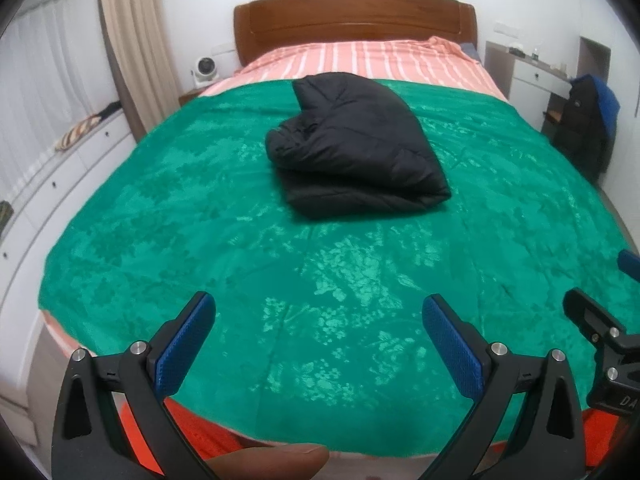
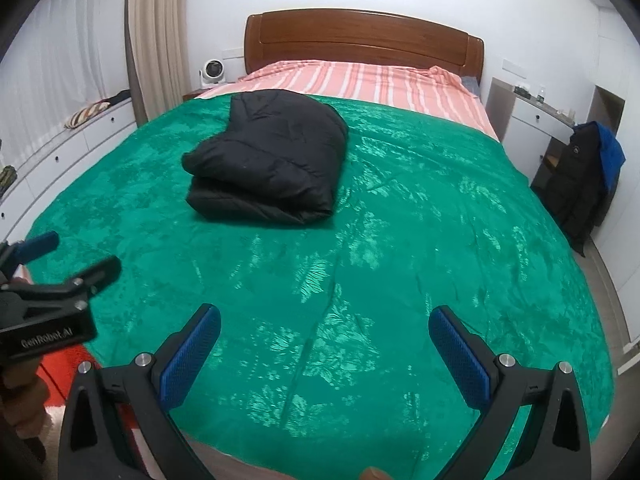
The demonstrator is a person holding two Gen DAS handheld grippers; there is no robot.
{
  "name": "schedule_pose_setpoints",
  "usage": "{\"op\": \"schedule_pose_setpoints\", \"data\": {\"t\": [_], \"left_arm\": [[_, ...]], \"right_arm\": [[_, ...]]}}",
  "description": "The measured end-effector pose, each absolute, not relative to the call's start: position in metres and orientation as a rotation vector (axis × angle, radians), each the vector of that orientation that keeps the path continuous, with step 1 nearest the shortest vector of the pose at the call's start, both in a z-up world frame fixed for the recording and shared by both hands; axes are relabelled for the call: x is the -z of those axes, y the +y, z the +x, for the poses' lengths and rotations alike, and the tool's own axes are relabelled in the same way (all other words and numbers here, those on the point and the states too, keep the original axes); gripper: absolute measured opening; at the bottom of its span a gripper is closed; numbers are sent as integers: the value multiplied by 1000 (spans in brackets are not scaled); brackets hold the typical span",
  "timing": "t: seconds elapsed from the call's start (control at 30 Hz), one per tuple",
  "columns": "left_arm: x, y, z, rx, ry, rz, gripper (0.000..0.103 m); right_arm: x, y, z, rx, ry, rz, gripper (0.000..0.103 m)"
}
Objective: Fold large clothes
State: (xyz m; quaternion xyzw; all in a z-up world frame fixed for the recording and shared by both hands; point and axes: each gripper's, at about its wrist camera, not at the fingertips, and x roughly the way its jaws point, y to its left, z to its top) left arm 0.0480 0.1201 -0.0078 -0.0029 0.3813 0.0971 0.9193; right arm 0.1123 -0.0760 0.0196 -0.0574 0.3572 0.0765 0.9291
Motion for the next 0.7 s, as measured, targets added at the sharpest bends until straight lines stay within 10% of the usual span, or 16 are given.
{"op": "schedule_pose_setpoints", "data": {"t": [0.7], "left_arm": [[2,129,44,-232,759,-6,103]], "right_arm": [[-26,-60,110,-171,733,-140,103]]}}
